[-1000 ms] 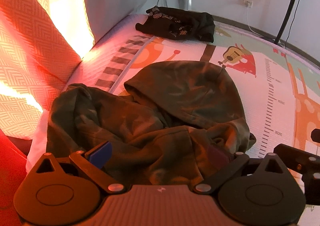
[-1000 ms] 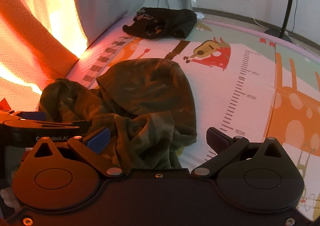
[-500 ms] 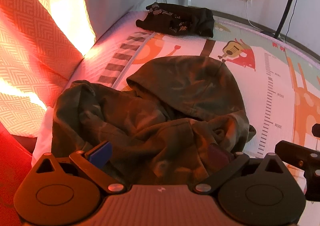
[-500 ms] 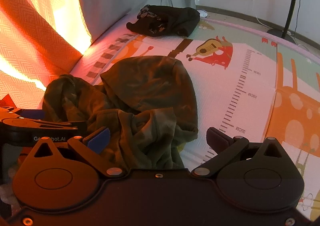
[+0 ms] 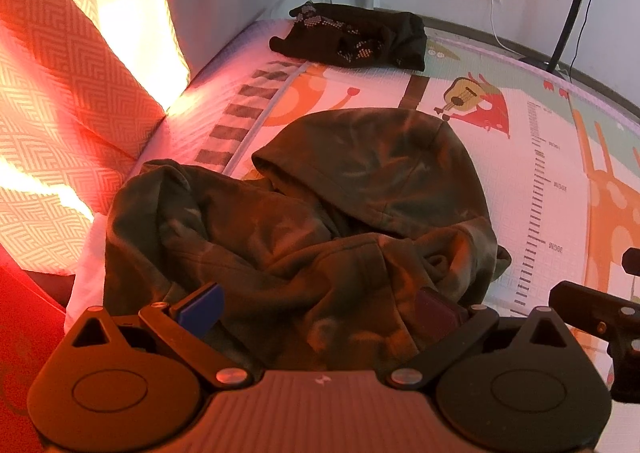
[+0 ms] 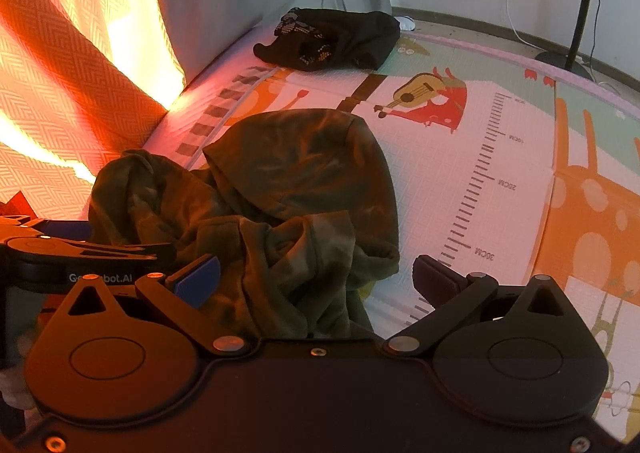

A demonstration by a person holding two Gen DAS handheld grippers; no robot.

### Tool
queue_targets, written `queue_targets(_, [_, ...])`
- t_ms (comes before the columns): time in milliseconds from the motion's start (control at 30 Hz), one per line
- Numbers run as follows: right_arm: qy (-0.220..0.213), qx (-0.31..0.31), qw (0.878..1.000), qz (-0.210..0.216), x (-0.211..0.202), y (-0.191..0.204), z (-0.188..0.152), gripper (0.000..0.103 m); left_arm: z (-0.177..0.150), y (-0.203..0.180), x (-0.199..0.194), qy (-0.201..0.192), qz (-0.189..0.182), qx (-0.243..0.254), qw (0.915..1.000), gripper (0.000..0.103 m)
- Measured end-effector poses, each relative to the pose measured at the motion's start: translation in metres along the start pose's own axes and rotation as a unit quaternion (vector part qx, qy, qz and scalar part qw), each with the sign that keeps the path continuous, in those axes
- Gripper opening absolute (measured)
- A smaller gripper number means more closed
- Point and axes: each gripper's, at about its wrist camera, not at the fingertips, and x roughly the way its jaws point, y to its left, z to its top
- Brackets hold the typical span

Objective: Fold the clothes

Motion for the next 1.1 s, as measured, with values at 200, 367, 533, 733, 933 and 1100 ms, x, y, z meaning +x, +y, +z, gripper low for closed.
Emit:
queue_targets(200, [0.001,-0.001,1.0,0.0,0.0,0.001,0.0,0.103,-0.001,-0.002,0.0,0.001,0.0,-0.001,1.0,0.103])
queue_targets(367, [0.0,-0.002,1.0,-0.001,-0.001,0.002,0.001,0.103,-0.002,-0.002,0.0,0.001,0.0,-0.002,1.0,0.103])
queue_targets(533, [-0.002,-0.001,1.0,0.0,-0.002,0.002,-0.001,0.103,-0.004,-0.002,-0.001,0.001,0.0,0.001,1.0,0.103])
queue_targets(733, [-0.003,-0.001,1.0,-0.004,-0.001,0.004,-0.003,0.103,-0.006,-0.002,0.002,0.004,-0.003,0.002,1.0,0.103])
queue_targets(933, [-0.002,0.003,1.0,-0.004,0.0,0.006,-0.004,0.103,-0.01,-0.001,0.005,0.011,-0.007,0.005,0.9999,0.103])
queue_targets(1100, [-0.003,0.005,1.0,-0.007,0.0,0.007,-0.005,0.103,-0.01,0.001,0.006,0.01,-0.004,0.003,0.9999,0.103])
